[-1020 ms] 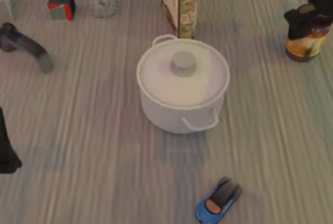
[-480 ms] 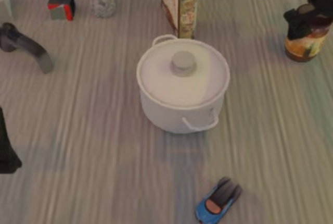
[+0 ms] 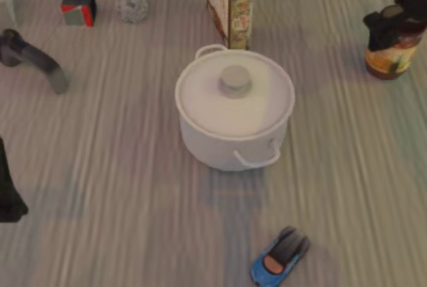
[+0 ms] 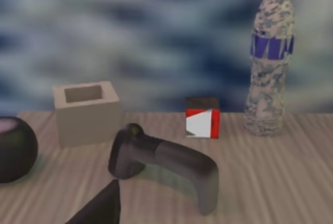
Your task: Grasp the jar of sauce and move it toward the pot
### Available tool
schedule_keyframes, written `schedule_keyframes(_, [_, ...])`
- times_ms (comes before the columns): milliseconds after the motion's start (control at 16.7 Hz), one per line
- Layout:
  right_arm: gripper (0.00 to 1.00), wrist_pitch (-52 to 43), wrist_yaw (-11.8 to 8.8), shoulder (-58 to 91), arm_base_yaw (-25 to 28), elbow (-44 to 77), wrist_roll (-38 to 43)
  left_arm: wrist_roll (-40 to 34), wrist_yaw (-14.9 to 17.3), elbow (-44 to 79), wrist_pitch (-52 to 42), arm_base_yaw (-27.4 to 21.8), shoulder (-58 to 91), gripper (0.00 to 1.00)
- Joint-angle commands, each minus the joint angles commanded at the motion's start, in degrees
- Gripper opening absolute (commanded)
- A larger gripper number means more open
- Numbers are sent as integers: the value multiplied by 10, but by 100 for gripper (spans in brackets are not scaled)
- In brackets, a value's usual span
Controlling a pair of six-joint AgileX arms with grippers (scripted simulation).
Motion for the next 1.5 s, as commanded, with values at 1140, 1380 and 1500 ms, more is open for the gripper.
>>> schedule_keyframes(1140, [0, 0, -1, -306, 11, -305, 11, 0, 0, 0, 0, 0, 0, 100])
schedule_keyframes(1380, [0, 31, 25, -320, 47, -349, 97, 0, 0, 0, 0, 0, 0, 100])
schedule_keyframes(1500, [0, 55, 46, -331, 73, -384, 173, 0, 0, 0, 0, 0, 0, 100])
